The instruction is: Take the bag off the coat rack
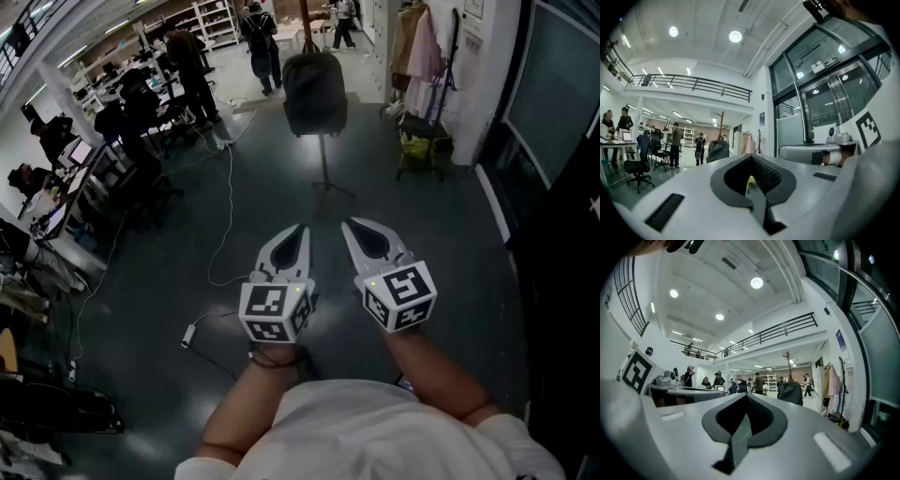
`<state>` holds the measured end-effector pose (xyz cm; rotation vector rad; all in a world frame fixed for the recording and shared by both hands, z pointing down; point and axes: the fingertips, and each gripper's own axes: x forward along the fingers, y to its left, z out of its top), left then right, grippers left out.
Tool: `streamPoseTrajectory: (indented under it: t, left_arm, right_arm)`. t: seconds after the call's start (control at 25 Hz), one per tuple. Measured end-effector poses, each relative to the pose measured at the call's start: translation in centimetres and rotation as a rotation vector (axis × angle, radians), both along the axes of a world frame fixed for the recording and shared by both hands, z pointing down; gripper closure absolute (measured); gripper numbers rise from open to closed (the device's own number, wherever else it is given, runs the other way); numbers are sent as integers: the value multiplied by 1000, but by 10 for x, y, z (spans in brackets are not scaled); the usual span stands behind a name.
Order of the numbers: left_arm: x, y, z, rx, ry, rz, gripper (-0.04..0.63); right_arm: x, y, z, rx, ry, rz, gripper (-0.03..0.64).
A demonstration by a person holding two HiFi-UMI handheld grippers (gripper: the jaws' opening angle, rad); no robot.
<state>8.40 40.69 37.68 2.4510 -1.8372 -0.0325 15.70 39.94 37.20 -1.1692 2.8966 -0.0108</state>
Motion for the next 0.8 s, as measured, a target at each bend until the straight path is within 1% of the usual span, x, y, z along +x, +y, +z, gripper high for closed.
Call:
streamPoseTrajectory:
  t: [0.16, 0.28, 0.44, 0.64, 0.8]
  left_arm:
    - [-12, -3, 4, 7, -7, 0, 589]
    - [-22, -13, 8, 12, -8, 5, 589]
    - [-32, -30, 16, -1, 3, 19, 589]
    - [-56, -65, 19, 13, 19, 62, 589]
    - [-70, -109, 16, 19, 27, 104, 589]
  right_arm:
    - [-12, -5, 6, -3, -2, 3, 617]
    - [-21, -16, 13, -9, -2, 13, 615]
    - [-32, -32, 20, -13, 4, 27, 615]
    - [-58, -61, 17, 6, 4, 55, 615]
    - [-74, -103, 11, 13, -1, 76, 615]
